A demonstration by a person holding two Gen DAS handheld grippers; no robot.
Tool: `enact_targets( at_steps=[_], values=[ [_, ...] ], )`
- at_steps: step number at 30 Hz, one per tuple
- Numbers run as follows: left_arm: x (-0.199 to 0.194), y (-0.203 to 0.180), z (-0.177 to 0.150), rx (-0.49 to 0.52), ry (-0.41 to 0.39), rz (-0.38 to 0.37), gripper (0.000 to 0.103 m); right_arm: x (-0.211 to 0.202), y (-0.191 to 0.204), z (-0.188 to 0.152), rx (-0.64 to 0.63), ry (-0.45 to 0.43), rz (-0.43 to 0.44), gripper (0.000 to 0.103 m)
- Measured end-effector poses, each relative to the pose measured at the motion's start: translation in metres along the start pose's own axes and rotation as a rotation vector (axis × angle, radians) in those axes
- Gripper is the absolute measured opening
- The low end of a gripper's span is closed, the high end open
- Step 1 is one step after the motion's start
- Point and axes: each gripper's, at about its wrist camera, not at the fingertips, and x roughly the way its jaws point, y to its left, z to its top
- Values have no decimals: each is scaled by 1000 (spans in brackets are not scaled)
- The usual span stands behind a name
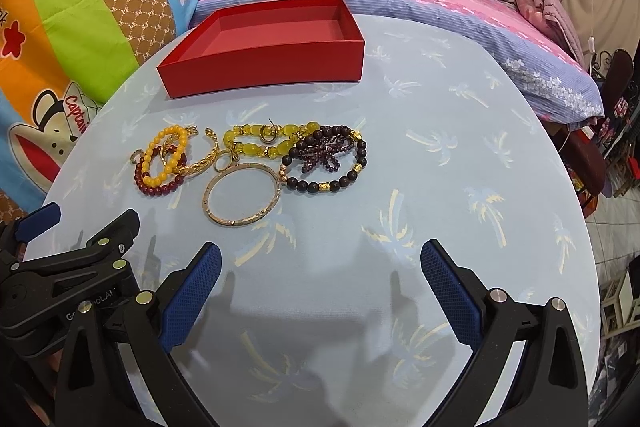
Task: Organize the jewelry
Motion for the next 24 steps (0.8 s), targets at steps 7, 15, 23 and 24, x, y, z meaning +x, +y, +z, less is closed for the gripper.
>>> enact_targets(
  at_steps=[7,15,23,24],
  values=[
    [-1,1,0,-3,-2,-1,95,0,0,0,0,-1,1,96],
    [-2,1,-1,-5,-5,1,95,-3,1,0,-4,-7,-3,96],
    [-5,2,0,-4,-16,4,95,-5,1,0,-4,-18,-7,96],
    [-6,2,0,-4,-19,4,95,-6,1,0,-4,-20,-8,96]
  ],
)
